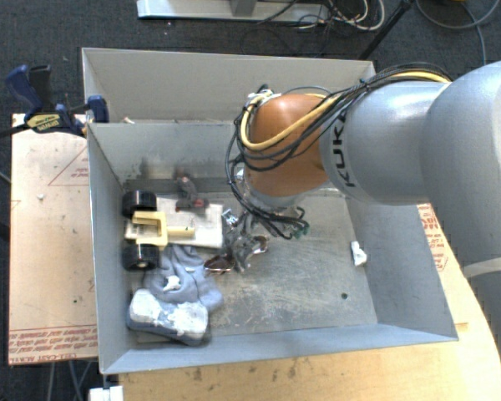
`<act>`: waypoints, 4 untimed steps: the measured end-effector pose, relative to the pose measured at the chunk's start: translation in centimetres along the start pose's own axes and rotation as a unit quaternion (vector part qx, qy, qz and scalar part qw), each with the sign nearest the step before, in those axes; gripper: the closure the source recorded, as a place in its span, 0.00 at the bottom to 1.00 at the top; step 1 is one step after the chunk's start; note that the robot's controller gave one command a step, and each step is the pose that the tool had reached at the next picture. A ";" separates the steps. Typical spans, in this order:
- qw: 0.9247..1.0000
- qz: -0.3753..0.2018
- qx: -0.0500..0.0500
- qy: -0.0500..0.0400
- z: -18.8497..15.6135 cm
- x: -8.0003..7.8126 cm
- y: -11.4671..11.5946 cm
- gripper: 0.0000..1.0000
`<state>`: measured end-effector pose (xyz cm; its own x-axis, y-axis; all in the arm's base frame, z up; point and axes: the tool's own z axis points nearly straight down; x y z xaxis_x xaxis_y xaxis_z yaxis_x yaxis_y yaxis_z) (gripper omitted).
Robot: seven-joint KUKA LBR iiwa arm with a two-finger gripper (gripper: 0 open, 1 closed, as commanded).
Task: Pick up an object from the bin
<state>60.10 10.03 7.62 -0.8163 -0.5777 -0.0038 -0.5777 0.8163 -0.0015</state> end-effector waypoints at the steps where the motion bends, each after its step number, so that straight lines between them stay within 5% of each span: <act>1: 1.000 0.019 -0.001 0.000 -4.7 1.5 1.8 1.00; 2: 1.000 0.019 -0.002 0.001 -4.7 1.5 1.8 1.00; 3: 1.000 0.028 -0.003 0.004 -9.0 2.0 2.0 1.00; 4: 1.000 0.022 0.000 -0.002 -12.7 1.7 1.4 1.00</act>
Offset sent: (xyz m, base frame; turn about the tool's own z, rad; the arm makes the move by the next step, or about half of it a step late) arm 0.0000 0.0000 0.0000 0.0000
